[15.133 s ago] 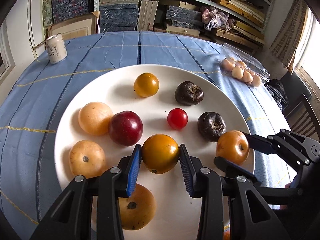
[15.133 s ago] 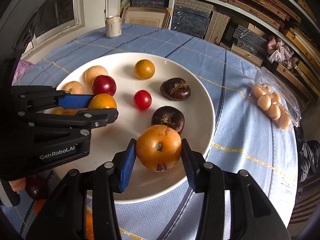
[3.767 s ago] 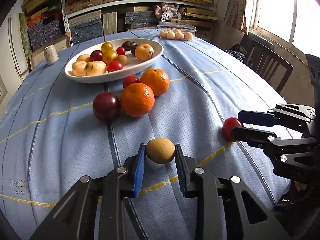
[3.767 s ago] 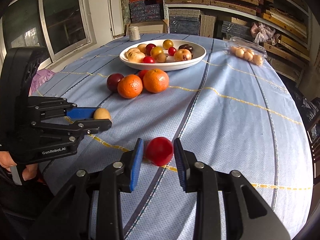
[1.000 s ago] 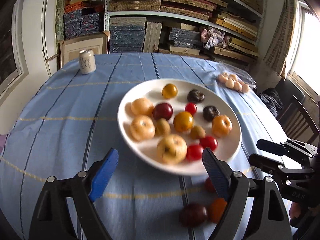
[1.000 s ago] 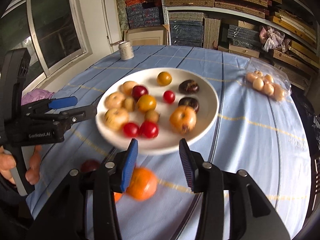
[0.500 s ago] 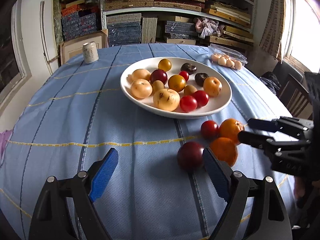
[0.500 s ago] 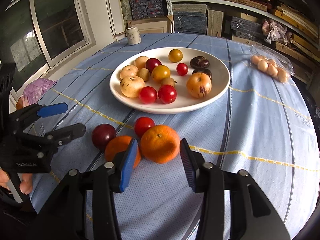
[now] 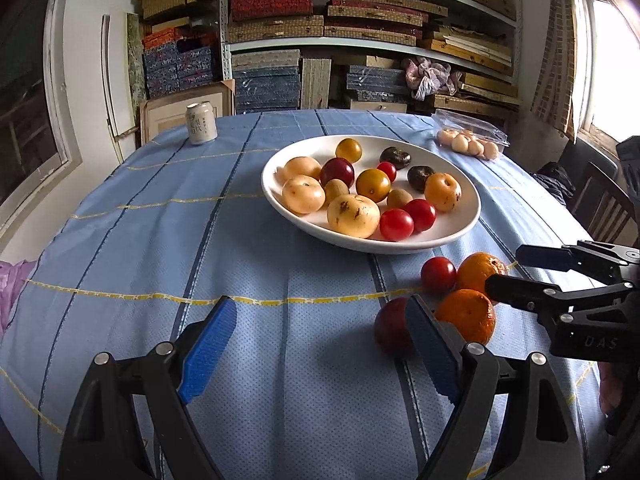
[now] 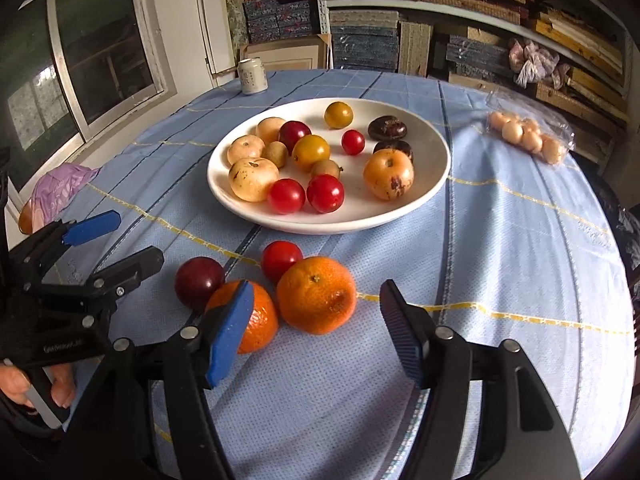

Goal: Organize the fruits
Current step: 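Grasp a mandarin orange with the right tool, then grasp the other mandarin orange with the left tool while the right tool holds its orange, then carry both mandarin oranges onto the white plate and open both tools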

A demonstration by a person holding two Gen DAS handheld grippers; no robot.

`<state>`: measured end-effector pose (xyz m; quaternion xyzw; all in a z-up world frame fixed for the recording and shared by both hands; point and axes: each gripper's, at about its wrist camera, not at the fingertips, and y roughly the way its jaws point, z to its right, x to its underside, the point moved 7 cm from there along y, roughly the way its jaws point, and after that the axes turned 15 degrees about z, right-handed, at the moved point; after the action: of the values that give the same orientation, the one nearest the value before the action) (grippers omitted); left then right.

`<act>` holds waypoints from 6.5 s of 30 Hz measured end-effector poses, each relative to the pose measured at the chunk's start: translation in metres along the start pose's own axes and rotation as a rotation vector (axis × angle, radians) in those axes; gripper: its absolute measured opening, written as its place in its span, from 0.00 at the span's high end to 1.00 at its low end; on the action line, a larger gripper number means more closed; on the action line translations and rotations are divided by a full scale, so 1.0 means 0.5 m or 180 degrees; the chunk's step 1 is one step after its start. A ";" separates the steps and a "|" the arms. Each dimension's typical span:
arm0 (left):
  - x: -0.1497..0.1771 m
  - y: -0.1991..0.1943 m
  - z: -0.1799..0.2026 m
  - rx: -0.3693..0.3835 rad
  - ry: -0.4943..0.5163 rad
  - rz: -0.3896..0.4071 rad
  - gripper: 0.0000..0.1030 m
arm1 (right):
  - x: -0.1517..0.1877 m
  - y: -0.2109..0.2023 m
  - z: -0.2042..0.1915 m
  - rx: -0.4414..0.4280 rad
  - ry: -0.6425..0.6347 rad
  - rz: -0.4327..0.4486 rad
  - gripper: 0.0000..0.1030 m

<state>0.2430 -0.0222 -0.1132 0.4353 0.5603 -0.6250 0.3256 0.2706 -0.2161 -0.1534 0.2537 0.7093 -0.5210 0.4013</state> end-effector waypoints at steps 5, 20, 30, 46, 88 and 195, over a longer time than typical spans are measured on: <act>0.002 0.003 -0.006 -0.0021 -0.0028 0.0035 0.16 | -0.010 0.021 0.008 0.0038 0.0150 -0.0047 0.37; 0.002 -0.001 -0.020 0.0028 -0.0163 0.0053 0.16 | -0.005 0.051 0.019 -0.0185 0.0732 -0.0521 0.41; 0.006 0.008 -0.027 0.0062 -0.0276 -0.0007 0.16 | 0.005 -0.008 0.054 -0.0245 0.0303 -0.0319 0.41; 0.013 0.018 -0.031 0.0084 -0.0365 -0.0067 0.16 | 0.028 0.053 0.005 -0.0006 -0.0313 -0.0251 0.54; 0.058 0.061 0.183 0.0834 -0.0046 -0.0524 0.21 | 0.078 -0.111 0.102 0.0441 0.0226 0.0377 0.44; -0.228 0.356 -0.006 0.0181 -0.0328 -0.0251 0.35 | -0.244 0.205 0.159 0.0354 -0.0130 0.0270 0.40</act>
<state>0.4493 -0.0571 -0.0840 0.3892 0.5414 -0.6746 0.3166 0.4417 -0.2502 -0.1176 0.2947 0.6596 -0.5472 0.4227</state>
